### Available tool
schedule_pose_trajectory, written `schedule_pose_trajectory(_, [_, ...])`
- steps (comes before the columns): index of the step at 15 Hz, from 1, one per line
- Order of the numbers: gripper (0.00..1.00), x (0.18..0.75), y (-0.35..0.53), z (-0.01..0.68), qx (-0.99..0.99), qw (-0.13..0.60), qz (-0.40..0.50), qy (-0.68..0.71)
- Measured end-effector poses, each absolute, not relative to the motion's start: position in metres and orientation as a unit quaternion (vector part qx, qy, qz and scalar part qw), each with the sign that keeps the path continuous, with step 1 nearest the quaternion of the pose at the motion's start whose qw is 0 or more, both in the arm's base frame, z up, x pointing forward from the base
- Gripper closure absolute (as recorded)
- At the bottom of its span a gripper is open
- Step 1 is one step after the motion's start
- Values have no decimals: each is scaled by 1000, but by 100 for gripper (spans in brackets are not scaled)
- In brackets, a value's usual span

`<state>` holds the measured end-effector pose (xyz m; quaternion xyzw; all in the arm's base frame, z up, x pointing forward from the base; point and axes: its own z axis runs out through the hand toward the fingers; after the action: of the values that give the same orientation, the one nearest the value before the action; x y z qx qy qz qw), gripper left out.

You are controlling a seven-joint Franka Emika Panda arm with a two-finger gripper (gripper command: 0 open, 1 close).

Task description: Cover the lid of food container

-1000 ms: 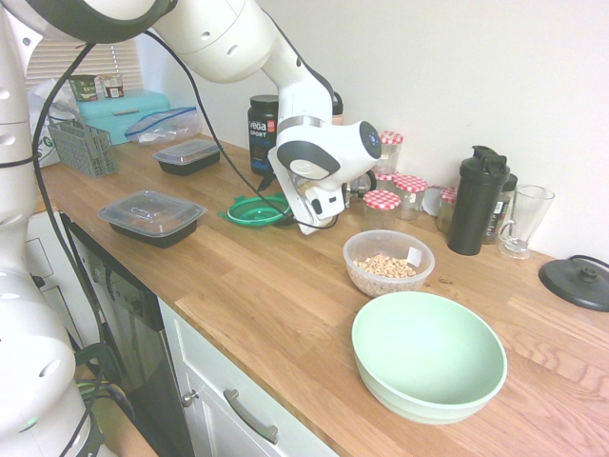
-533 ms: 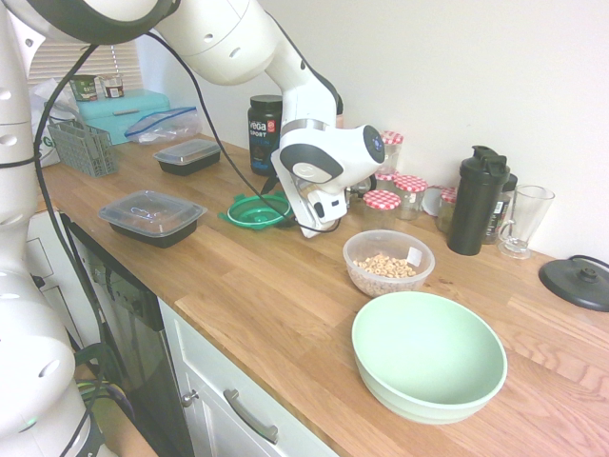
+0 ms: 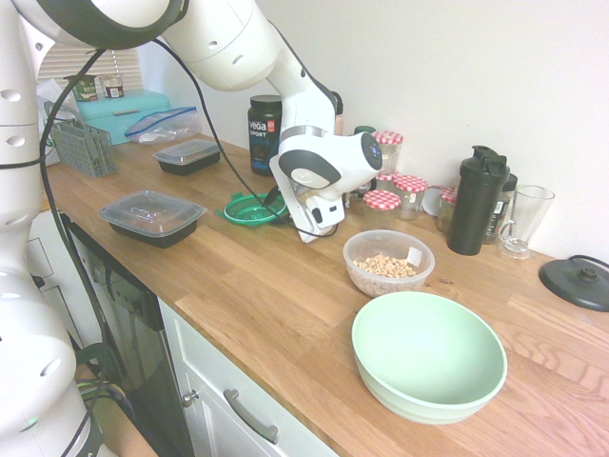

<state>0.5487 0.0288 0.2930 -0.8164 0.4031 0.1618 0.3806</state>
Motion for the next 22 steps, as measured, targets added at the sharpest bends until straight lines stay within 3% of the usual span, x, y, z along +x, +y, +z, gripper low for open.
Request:
schedule_pose_trajectory(10, [100,549,22,290,-821,384,151,394])
schedule_pose_trajectory(14, [100,548,18,342,-843,374,121,366])
schedule_pose_trajectory(22, [100,489,-3,511,-939,125,10,319])
